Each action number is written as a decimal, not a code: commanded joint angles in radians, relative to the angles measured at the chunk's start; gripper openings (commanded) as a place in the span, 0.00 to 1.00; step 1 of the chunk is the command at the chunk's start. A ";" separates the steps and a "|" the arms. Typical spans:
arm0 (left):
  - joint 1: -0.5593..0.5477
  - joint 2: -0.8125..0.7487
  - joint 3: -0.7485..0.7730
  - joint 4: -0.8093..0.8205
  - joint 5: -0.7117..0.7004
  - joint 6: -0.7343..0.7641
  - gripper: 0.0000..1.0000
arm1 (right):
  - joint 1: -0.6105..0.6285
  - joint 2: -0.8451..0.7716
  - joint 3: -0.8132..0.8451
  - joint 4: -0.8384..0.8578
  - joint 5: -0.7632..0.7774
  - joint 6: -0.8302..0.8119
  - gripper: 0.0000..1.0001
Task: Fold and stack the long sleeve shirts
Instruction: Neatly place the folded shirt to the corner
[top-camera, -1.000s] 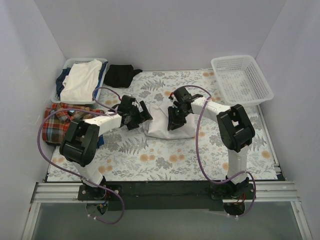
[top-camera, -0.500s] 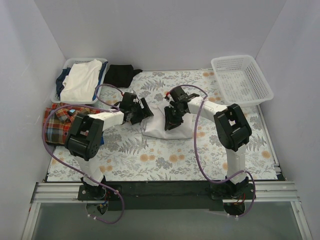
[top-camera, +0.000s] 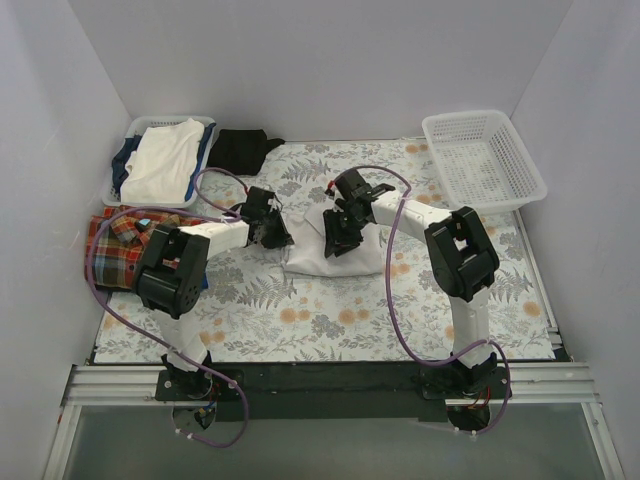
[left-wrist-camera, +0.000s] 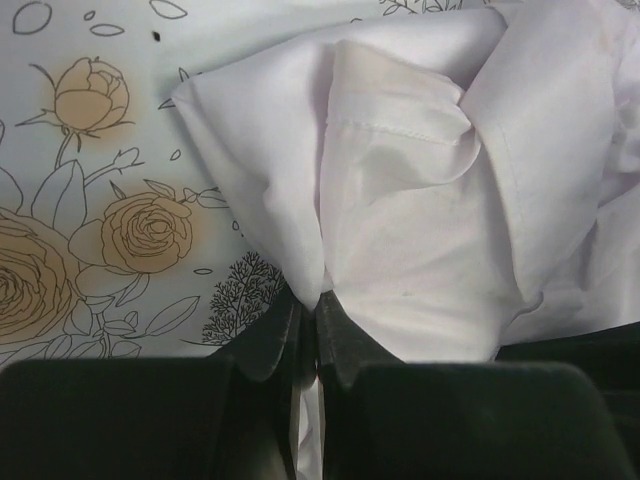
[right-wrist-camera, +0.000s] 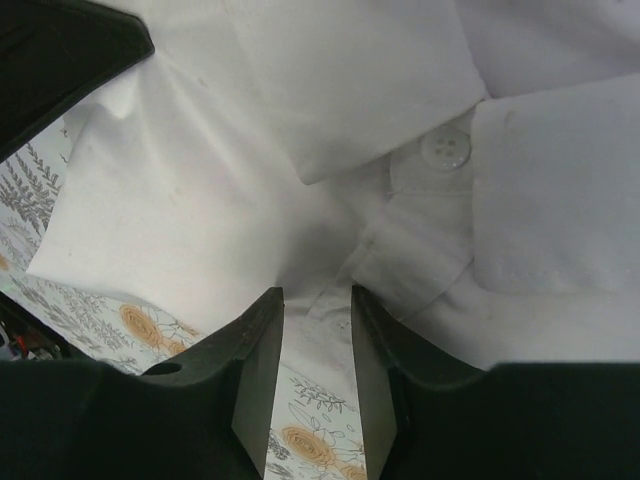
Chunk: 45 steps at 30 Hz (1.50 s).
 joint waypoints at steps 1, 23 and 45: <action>-0.006 0.028 0.075 -0.205 -0.065 0.137 0.00 | 0.004 -0.057 0.048 -0.029 0.080 -0.017 0.48; 0.032 -0.170 0.488 -0.647 -0.476 0.458 0.00 | -0.163 -0.098 0.222 -0.071 0.173 -0.128 0.64; 0.102 -0.469 0.577 -0.856 -0.744 0.442 0.00 | -0.174 -0.111 0.040 -0.034 0.192 -0.123 0.60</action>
